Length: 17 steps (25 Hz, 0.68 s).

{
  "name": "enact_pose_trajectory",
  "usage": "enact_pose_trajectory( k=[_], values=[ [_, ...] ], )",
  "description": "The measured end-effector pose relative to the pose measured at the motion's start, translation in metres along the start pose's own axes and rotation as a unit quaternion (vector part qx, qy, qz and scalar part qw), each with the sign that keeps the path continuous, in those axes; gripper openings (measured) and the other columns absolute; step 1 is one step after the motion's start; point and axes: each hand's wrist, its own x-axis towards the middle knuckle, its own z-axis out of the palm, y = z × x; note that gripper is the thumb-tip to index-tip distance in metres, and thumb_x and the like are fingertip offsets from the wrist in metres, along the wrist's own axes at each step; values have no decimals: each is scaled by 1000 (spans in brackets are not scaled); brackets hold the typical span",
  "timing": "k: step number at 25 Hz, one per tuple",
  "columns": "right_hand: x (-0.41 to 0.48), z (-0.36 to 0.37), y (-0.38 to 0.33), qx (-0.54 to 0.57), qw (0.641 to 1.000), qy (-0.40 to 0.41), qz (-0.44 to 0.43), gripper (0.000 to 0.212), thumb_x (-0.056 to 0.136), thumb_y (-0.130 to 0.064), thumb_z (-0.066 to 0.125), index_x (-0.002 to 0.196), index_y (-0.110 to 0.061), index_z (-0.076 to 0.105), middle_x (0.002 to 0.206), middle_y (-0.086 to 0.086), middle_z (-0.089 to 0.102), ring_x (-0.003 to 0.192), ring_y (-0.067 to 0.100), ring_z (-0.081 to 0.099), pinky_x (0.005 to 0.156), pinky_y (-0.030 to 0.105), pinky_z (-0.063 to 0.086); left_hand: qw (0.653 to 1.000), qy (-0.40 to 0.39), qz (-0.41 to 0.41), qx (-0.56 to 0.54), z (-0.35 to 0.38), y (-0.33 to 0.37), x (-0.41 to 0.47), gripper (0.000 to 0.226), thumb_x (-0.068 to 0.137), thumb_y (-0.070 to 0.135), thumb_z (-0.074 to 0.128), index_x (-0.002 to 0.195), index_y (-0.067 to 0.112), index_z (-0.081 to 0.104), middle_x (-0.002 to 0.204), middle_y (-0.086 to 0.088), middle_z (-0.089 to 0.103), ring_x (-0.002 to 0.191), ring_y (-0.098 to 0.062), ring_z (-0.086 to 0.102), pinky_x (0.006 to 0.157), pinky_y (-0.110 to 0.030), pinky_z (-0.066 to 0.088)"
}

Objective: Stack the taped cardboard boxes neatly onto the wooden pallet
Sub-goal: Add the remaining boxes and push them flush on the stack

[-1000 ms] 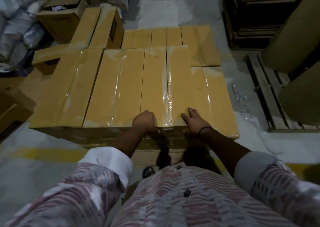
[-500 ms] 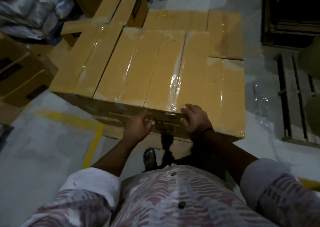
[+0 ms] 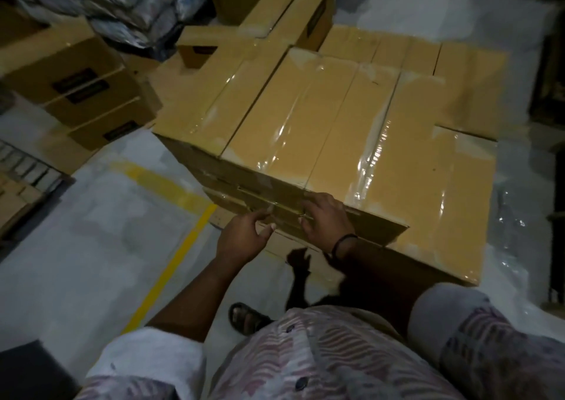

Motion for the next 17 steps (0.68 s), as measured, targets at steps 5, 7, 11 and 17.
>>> enact_pose_trajectory(
  k=[5, 7, 11, 17],
  values=[
    [60, 17, -84, -12, 1000, 7, -17, 46, 92, -37, 59, 136, -26, 57, 146, 1, 49, 135, 27, 40, 110, 47, 34, 999, 30, -5, -39, -55, -69, 24, 51, 83, 63, 56, 125, 37, 70, 113, 12, 75, 107, -16, 69, 87, -36, 57],
    [88, 34, -124, -14, 999, 10, -41, 45, 90, -37, 62, 133, -25, 60, 144, 2, 52, 134, 28, 43, 109, 50, 37, 998, 40, -21, -48, -78, -108, 27, 53, 82, 66, 54, 125, 39, 69, 116, 13, 74, 110, -14, 68, 87, -34, 57],
    [147, 68, -214, -20, 993, -3, -120, 44, 89, -34, 62, 130, -20, 62, 142, 5, 54, 131, 33, 46, 105, 49, 40, 992, 85, -71, -58, -135, -188, 21, 51, 84, 63, 57, 126, 38, 69, 124, 15, 71, 116, -12, 65, 92, -35, 56],
    [225, 113, -342, 34, 976, -13, -215, 41, 86, -41, 60, 122, -23, 67, 130, 4, 63, 118, 31, 58, 94, 46, 49, 969, 181, -159, -59, -210, -298, 0, 45, 88, 59, 60, 126, 36, 70, 122, 14, 72, 117, -10, 65, 95, -34, 54]
  ],
)
